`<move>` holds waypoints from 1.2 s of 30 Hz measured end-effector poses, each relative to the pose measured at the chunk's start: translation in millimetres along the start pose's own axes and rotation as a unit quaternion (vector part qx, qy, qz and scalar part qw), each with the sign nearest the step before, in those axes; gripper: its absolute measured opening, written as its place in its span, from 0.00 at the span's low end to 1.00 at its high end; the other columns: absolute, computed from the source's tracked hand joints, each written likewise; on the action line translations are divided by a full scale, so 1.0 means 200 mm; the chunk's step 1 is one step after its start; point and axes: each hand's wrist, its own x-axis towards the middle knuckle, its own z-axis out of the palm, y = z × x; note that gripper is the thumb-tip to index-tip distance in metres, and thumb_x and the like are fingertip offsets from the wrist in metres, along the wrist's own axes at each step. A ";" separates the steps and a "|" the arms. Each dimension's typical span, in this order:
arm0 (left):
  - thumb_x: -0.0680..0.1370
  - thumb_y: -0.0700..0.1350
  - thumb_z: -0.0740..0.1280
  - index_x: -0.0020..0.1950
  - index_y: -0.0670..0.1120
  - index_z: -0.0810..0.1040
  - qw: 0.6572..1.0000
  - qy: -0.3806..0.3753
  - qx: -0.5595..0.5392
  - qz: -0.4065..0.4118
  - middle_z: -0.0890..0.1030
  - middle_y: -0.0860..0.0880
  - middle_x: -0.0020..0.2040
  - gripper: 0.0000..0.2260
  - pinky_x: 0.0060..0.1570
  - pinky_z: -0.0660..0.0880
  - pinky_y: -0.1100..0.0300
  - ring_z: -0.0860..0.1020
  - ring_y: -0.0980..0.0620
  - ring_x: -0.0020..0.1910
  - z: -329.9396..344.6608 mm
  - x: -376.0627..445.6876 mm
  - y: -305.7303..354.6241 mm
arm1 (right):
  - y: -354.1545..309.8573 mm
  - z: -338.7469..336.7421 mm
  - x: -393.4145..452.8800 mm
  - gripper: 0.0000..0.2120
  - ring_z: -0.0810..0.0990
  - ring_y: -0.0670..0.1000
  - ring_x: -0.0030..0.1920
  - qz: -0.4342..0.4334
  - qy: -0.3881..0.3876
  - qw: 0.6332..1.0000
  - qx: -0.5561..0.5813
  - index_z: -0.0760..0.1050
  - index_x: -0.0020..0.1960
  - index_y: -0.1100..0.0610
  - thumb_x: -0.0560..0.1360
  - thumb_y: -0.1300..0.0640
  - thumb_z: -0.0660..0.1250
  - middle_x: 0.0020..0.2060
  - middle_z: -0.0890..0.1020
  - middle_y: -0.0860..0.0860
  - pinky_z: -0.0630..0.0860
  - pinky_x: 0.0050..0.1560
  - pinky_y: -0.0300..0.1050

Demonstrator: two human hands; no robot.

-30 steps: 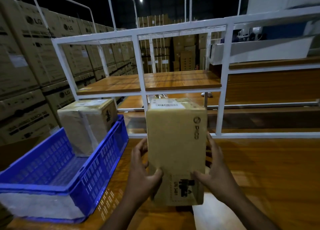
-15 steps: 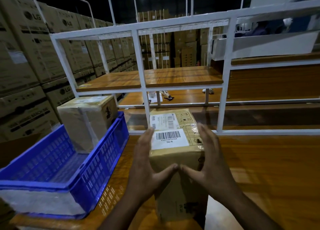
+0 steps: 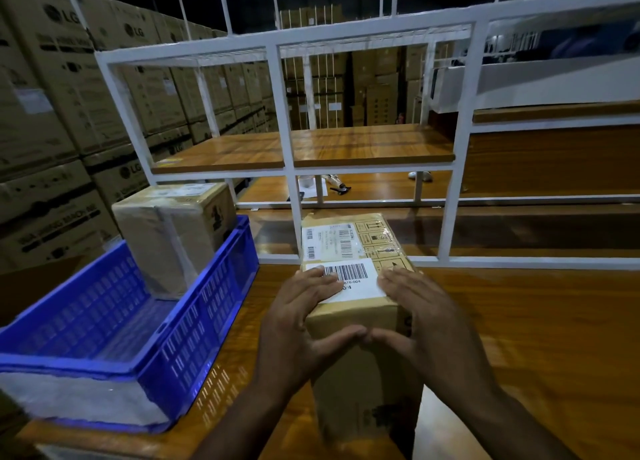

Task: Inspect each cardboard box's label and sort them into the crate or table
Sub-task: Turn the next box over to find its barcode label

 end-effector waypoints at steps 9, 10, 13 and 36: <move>0.69 0.68 0.73 0.66 0.51 0.79 0.999 -0.034 0.020 -0.002 0.78 0.56 0.67 0.32 0.70 0.67 0.62 0.70 0.58 0.72 -0.01 0.00 -0.01 | 0.01 0.00 -0.01 0.40 0.71 0.48 0.69 -0.007 -0.010 1.000 0.011 0.74 0.69 0.52 0.61 0.41 0.79 0.67 0.76 0.47 0.64 0.66 0.44; 0.69 0.68 0.73 0.66 0.50 0.80 0.999 -0.029 0.020 -0.005 0.78 0.56 0.66 0.32 0.70 0.67 0.64 0.70 0.58 0.71 -0.01 -0.01 -0.01 | 0.01 0.00 -0.01 0.39 0.72 0.48 0.69 -0.001 -0.008 1.000 0.015 0.75 0.68 0.52 0.60 0.41 0.79 0.66 0.77 0.48 0.65 0.66 0.44; 0.69 0.66 0.74 0.65 0.50 0.80 1.000 -0.020 0.010 -0.004 0.78 0.56 0.66 0.31 0.70 0.67 0.65 0.70 0.58 0.71 -0.01 -0.01 -0.01 | 0.00 0.00 0.00 0.38 0.68 0.44 0.68 0.003 0.003 0.999 0.034 0.75 0.68 0.52 0.61 0.40 0.77 0.66 0.77 0.48 0.67 0.66 0.45; 0.69 0.67 0.71 0.70 0.58 0.73 0.973 0.060 -0.094 -0.204 0.71 0.62 0.71 0.32 0.65 0.75 0.43 0.69 0.59 0.71 -0.20 -0.14 -0.12 | 0.25 0.38 -0.42 0.34 0.81 0.48 0.47 0.442 -0.209 0.700 0.520 0.62 0.74 0.50 0.73 0.64 0.72 0.55 0.76 0.48 0.83 0.40 0.48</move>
